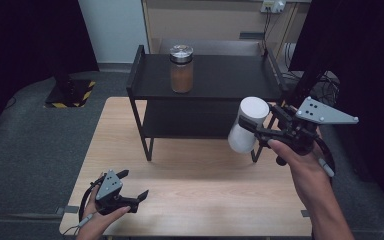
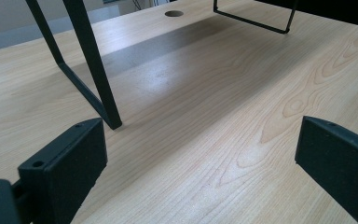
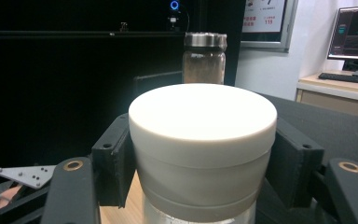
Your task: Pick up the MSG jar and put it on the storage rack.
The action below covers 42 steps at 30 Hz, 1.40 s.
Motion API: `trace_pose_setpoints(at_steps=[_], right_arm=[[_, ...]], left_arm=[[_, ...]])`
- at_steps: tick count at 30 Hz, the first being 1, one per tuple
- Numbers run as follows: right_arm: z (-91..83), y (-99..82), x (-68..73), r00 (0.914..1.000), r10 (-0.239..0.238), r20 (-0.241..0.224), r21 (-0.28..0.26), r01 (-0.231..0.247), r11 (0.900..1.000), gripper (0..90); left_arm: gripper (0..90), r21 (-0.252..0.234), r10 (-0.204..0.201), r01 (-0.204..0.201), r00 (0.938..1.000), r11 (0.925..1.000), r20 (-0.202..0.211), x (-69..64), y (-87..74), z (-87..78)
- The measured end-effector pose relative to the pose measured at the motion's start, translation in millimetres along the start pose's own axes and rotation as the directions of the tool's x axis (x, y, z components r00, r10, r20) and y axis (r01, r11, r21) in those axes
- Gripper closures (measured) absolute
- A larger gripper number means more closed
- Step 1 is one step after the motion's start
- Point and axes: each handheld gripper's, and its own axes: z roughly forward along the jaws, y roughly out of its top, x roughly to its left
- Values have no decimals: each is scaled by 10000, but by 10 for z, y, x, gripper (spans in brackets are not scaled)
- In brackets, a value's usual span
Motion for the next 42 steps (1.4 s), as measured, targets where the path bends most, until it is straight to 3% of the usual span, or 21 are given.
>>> trace_pose_setpoints(at_steps=[12, 19, 27, 42], right_arm=[[117, 218, -125, 9994, 46, -330, -110, -50, 9999, 344], [160, 379, -173, 9996, -5, -284, -222, -1, 9998, 344], [166, 539, -275, 9999, -27, -102, -471, 22, 9989, 343], [252, 742, -410, 9983, -293, 495, -434, 315, 9986, 344]], left_arm=[[8, 4, -73, 73, 10000, 10000, -35, 25, -15, -6], [8, 10, -140, 141, 9998, 9999, -102, 44, -30, -18], [8, 75, -37, 37, 9999, 10000, -106, 34, -21, -11], [8, 131, -34, 35, 10000, 9999, -63, 37, -30, -5]])
